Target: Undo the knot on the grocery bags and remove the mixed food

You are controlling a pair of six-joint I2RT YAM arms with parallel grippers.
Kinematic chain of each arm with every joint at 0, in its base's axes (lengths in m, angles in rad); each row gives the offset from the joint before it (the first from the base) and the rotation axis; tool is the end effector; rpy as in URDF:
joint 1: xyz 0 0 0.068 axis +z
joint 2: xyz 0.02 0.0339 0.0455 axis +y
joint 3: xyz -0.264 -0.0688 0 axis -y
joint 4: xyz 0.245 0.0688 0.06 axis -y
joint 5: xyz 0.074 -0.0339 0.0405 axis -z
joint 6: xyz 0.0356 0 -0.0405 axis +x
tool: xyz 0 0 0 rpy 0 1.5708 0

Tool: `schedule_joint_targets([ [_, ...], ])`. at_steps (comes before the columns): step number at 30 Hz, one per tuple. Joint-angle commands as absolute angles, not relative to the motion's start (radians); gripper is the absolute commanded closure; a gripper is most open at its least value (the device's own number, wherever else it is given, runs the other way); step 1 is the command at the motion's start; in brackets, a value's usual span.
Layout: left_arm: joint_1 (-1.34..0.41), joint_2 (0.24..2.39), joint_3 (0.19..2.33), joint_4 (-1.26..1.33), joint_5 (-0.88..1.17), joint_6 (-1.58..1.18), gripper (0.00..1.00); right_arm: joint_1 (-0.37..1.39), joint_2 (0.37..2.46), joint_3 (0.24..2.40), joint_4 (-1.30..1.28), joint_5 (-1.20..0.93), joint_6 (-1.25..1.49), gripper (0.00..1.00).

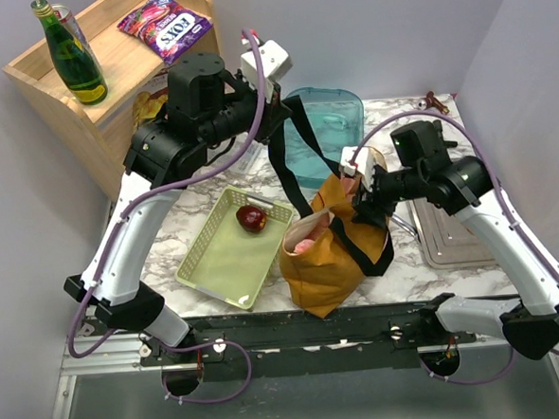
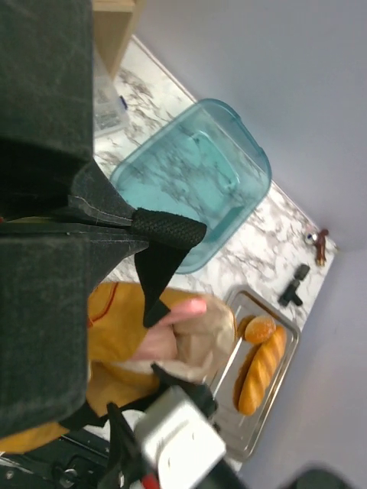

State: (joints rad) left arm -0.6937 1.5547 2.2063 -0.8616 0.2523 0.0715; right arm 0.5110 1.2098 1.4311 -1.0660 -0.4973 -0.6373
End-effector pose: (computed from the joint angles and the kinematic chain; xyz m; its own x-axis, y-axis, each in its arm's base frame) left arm 0.2098 -0.1860 0.5511 -0.1022 0.1750 -0.9792 0.8163 0.5774 0.0180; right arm 0.1858 0.1236 0.3941 -0.1041 -0.6579 -0.7459 -0.9556 0.2740 -0.1084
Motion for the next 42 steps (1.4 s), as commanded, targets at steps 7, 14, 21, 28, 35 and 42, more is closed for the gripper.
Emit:
schedule_joint_targets([
  [7,-0.569,1.561,2.138,-0.858,0.283,0.019,1.00,0.518,1.055,1.391,-1.141,-0.364,-0.703,0.79],
  [14,-0.526,1.592,2.105,-0.863,0.268,0.038,1.00,0.518,1.003,1.346,-1.168,-0.314,-0.710,0.99],
  [21,-0.558,1.567,2.089,-0.866,0.354,0.057,1.00,0.518,1.009,1.442,-1.118,-0.412,-0.676,0.50],
  [28,-0.566,1.561,2.100,-0.868,0.373,0.047,1.00,0.519,1.135,1.564,-1.086,-0.455,-0.743,0.00],
  [35,-0.568,1.551,2.079,-0.865,0.371,0.044,1.00,0.545,1.225,1.519,-1.042,-0.424,-0.849,0.00],
  [42,-0.568,1.567,2.084,-0.861,0.385,0.026,1.00,0.601,1.208,1.361,-1.008,-0.331,-0.943,0.22],
])
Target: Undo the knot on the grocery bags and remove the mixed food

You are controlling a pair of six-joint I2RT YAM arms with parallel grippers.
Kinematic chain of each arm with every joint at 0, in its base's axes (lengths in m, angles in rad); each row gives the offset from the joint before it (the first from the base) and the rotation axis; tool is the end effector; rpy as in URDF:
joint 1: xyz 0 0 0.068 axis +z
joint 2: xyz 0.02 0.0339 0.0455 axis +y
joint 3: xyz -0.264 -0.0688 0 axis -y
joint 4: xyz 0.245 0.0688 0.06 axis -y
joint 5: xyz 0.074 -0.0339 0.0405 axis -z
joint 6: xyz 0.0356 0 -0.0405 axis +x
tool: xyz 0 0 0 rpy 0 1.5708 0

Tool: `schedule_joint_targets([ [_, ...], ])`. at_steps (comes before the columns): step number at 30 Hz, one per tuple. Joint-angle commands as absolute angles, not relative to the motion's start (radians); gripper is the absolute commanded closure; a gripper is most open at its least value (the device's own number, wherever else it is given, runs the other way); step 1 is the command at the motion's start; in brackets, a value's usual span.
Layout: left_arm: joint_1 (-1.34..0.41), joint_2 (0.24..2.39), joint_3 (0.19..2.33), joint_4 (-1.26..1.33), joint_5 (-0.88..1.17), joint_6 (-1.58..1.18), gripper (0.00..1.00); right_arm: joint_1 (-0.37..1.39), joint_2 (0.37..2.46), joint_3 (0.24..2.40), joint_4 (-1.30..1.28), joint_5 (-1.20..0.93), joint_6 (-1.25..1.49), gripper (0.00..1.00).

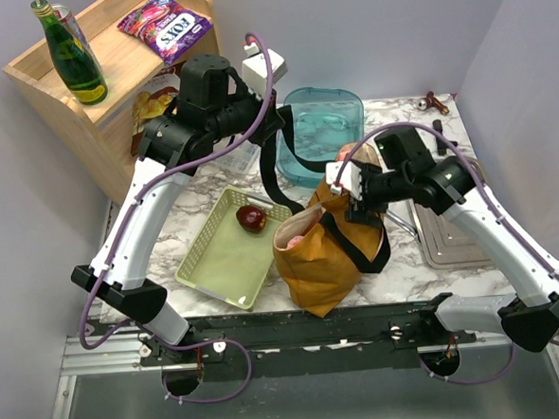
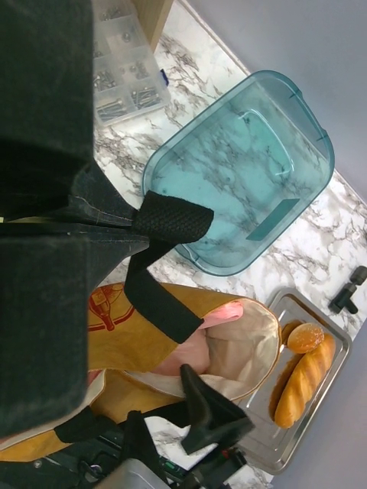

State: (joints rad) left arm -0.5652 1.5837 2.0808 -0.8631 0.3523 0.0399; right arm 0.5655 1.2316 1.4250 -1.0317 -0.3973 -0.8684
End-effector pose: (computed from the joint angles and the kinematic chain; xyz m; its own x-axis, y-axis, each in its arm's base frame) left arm 0.2556 -0.1766 0.5086 -0.2711 0.2163 -0.9379 0.7862 0.6119 -0.0861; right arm 0.1889 0.1362 0.3890 0.1383 -0.7458 -0.6516 -0.9395 0.1093 -0.3246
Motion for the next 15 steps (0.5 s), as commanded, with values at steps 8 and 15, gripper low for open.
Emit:
schedule_joint_targets([
  [8,-0.490,1.632,2.056,-0.888,0.251,0.042,1.00,0.612,1.033,1.272,-1.148,-0.268,-0.973,0.99],
  [15,-0.432,1.724,2.052,-0.897,0.133,0.057,1.00,0.611,0.898,1.253,-1.220,-0.221,-0.939,0.99],
])
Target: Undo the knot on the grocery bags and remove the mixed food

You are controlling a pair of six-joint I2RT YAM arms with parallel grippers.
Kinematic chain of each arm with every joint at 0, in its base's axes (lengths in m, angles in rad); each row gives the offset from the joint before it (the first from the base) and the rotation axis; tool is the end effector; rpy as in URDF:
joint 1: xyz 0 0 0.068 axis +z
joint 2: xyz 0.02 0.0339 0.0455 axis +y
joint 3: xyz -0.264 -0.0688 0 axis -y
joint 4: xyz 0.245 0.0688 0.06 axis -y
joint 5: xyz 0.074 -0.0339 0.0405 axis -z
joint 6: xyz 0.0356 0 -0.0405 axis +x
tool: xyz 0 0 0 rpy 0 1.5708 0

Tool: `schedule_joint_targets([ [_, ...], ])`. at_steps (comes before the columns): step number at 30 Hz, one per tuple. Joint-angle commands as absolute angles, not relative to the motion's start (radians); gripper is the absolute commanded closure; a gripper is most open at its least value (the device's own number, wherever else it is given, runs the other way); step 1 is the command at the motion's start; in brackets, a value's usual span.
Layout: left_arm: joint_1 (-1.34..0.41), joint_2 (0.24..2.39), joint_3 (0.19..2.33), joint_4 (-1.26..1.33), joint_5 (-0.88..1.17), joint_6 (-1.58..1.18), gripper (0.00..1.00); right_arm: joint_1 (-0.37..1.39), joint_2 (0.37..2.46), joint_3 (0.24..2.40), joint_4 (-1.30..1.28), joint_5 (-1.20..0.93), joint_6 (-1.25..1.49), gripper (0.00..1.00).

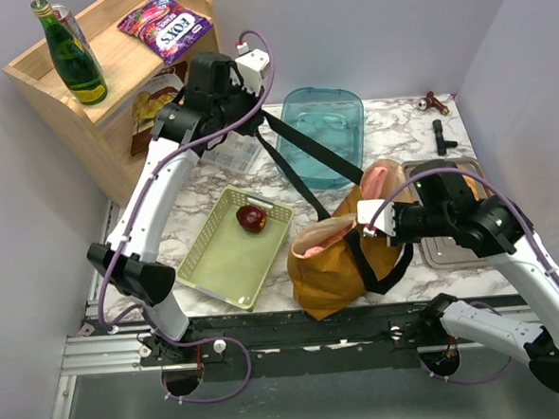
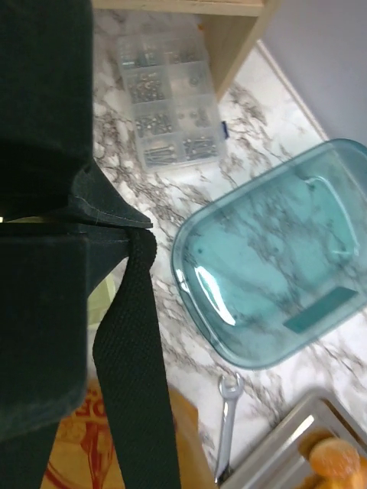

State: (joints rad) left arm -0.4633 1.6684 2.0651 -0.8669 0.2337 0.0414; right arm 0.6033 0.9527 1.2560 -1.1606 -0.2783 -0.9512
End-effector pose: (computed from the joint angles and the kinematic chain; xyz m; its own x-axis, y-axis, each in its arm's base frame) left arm 0.3053 -0.1617 0.4770 -0.3793 0.2345 -0.8951 0.6357 0.7690 -0.0679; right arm 0.1211 0.0953 0.3773 0.2031 -0.8107 -0.5492 -0.9096 0.0513 -0.4122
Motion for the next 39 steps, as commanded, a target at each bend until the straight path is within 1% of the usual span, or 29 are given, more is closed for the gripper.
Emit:
schedule_joint_targets([
  [1,-0.430,1.733,2.048,-0.898,0.118,0.074,1.00,0.612,0.887,1.248,-1.218,-0.214,-0.934,0.99],
  [8,-0.396,1.780,2.051,-0.910,0.009,0.086,1.00,0.612,0.807,1.228,-1.213,-0.187,-0.911,0.99],
  [11,-0.342,1.786,2.041,-0.915,-0.067,0.075,1.00,0.612,0.765,1.216,-1.222,-0.173,-0.915,0.99],
  [16,-0.280,1.764,2.024,-0.920,-0.074,0.090,1.00,0.611,0.723,1.204,-1.243,-0.171,-0.908,0.99],
  [17,-0.281,1.758,2.022,-0.929,-0.042,0.096,1.00,0.611,0.716,1.202,-1.239,-0.175,-0.905,0.99],
  [21,-0.299,1.719,2.002,-0.978,0.308,0.110,1.00,0.612,0.719,1.196,-1.180,-0.198,-0.900,0.99],
  [23,-0.332,1.691,2.002,-1.011,0.437,0.136,1.00,0.612,0.728,1.204,-1.144,-0.211,-0.900,0.99],
  [25,-0.379,1.664,2.011,-1.061,0.538,0.178,1.00,0.611,0.730,1.210,-1.117,-0.219,-0.910,0.99],
  [27,-0.444,1.638,2.014,-1.118,0.570,0.226,0.94,0.612,0.715,1.208,-1.104,-0.225,-0.927,0.99],
  [28,-0.487,1.624,2.004,-1.149,0.556,0.256,0.92,0.611,0.704,1.204,-1.103,-0.226,-0.935,0.99],
  [30,-0.560,1.594,1.943,-1.175,0.506,0.297,0.91,0.611,0.679,1.189,-1.110,-0.217,-0.950,0.99],
  [32,-0.616,1.558,1.850,-1.171,0.463,0.333,0.94,0.611,0.651,1.173,-1.128,-0.208,-0.968,0.99],
  [36,-0.644,1.500,1.711,-1.079,0.406,0.293,0.96,0.612,0.588,1.144,-1.164,-0.188,-0.987,0.99],
  [37,-0.643,1.493,1.706,-1.069,0.389,0.287,0.95,0.611,0.576,1.141,-1.174,-0.183,-0.987,0.99],
  [39,-0.643,1.489,1.710,-1.053,0.349,0.279,0.89,0.611,0.554,1.133,-1.194,-0.171,-0.987,0.99],
])
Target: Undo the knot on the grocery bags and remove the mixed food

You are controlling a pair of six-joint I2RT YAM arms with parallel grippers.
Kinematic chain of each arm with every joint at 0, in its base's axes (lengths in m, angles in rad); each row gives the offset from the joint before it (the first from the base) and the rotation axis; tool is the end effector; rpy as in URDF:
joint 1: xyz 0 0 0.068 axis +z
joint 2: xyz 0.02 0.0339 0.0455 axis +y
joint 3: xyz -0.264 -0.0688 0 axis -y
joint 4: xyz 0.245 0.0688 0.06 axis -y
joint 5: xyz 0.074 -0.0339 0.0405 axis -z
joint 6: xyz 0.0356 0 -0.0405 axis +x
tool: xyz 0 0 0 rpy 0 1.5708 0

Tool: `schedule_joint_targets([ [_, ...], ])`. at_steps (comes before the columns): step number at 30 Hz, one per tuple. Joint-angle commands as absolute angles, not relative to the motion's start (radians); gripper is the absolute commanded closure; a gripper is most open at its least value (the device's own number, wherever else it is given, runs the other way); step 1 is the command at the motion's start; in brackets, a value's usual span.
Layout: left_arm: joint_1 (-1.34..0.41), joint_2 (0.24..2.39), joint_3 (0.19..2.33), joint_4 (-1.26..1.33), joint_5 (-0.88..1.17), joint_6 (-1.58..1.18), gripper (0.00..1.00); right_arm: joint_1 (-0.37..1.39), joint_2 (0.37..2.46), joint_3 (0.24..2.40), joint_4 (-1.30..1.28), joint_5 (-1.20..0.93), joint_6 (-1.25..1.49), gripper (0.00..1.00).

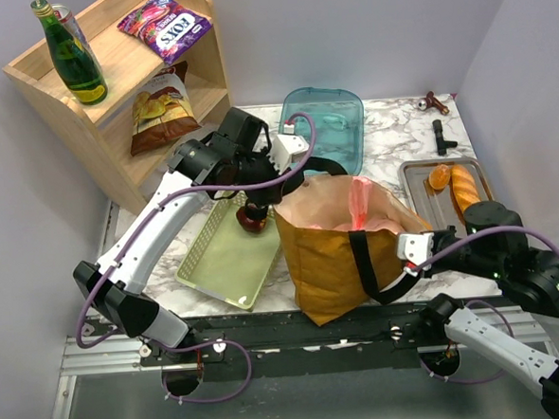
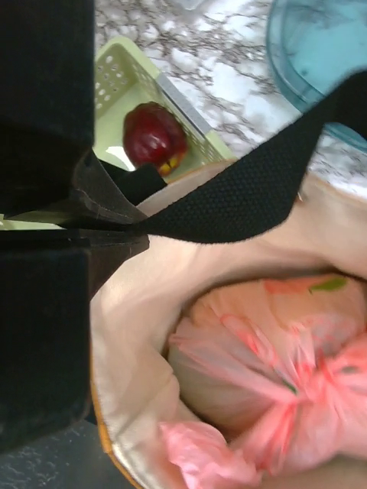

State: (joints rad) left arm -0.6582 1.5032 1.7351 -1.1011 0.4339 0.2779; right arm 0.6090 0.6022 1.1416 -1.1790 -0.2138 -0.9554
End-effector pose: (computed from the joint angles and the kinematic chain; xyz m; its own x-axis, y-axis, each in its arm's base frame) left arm 0.2246 -0.1926 0.4104 -0.3699 0.6007 -0.7088 0.9059 0.4025 -0.1317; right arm 0.0524 0.0457 0.3754 0.2879 -0.7721 -0.5666 -0.8031 0.1277 -0.5820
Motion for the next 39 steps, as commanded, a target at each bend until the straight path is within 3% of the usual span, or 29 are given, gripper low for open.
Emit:
schedule_joint_targets([
  [1,-0.644,1.491,1.715,-1.050,0.322,0.285,0.87,0.611,0.545,1.130,-1.203,-0.167,-0.983,0.99],
  [5,-0.637,1.516,1.749,-1.016,0.129,0.273,0.53,0.612,0.518,1.111,-1.214,-0.151,-0.957,0.99],
  [6,-0.632,1.525,1.767,-1.014,0.098,0.262,0.40,0.611,0.513,1.107,-1.214,-0.149,-0.952,0.99],
  [9,-0.627,1.548,1.843,-1.036,0.093,0.247,0.13,0.610,0.509,1.109,-1.223,-0.143,-0.945,0.99],
  [11,-0.628,1.560,1.896,-1.082,0.197,0.258,0.02,0.611,0.510,1.113,-1.228,-0.142,-0.941,0.99],
  [14,-0.635,1.579,1.934,-1.131,0.356,0.261,0.02,0.611,0.517,1.123,-1.234,-0.143,-0.934,0.99],
  [18,-0.668,1.620,1.921,-1.146,0.397,0.256,0.08,0.611,0.519,1.137,-1.243,-0.138,-0.915,0.99],
  [23,-0.727,1.715,1.896,-1.152,0.259,0.260,0.10,0.611,0.509,1.146,-1.268,-0.122,-0.891,0.99],
  [25,-0.751,1.749,1.897,-1.162,0.225,0.263,0.16,0.611,0.502,1.149,-1.277,-0.114,-0.876,0.99],
  [27,-0.783,1.763,1.917,-1.170,0.243,0.277,0.36,0.610,0.498,1.150,-1.278,-0.104,-0.860,0.99],
  [29,-0.804,1.757,1.949,-1.150,0.297,0.275,0.69,0.611,0.500,1.152,-1.273,-0.097,-0.837,0.99],
  [30,-0.809,1.756,1.977,-1.137,0.336,0.269,0.94,0.611,0.506,1.153,-1.268,-0.097,-0.825,0.99],
  [31,-0.812,1.761,2.011,-1.128,0.353,0.258,1.00,0.611,0.512,1.156,-1.265,-0.096,-0.813,0.99],
  [36,-0.818,1.813,2.273,-1.104,0.390,0.226,1.00,0.611,0.581,1.195,-1.205,-0.102,-0.726,0.99],
  [39,-0.819,1.806,2.314,-1.055,0.402,0.238,1.00,0.611,0.641,1.232,-1.183,-0.131,-0.667,0.99],
])
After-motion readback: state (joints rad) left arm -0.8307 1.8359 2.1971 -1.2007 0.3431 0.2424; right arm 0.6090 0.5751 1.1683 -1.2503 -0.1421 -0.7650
